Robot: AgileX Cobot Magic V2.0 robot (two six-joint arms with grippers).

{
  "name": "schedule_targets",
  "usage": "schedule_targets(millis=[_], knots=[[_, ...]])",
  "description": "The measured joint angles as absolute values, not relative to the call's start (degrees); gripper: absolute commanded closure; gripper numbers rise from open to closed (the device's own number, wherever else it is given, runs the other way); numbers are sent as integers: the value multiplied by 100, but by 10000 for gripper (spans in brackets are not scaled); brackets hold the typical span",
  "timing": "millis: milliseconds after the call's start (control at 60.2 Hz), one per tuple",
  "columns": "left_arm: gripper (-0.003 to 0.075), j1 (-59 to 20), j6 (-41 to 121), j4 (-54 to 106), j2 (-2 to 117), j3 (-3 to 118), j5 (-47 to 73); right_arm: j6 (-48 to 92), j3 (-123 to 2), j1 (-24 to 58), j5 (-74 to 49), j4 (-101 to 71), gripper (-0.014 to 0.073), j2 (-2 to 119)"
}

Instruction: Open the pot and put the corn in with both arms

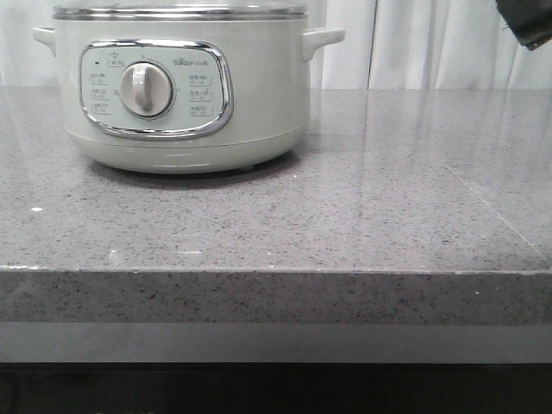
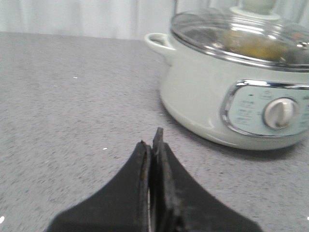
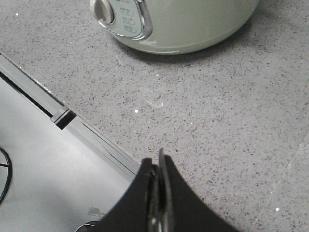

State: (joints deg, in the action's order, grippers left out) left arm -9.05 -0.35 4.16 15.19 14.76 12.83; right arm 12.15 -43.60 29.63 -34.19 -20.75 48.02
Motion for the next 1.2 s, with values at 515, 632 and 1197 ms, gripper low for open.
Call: schedule_targets(millis=[515, 632, 1197], knots=[[741, -544, 0, 484, -35, -48, 354, 1215, -4360, 2963, -3419, -2075, 662, 4802], [741, -544, 0, 495, -35, -48, 220, 1215, -4360, 2963, -3419, -2075, 662, 4802], [741, -281, -35, 502, -35, -48, 55, 1215, -4360, 2963, -3419, -2075, 662, 4802]])
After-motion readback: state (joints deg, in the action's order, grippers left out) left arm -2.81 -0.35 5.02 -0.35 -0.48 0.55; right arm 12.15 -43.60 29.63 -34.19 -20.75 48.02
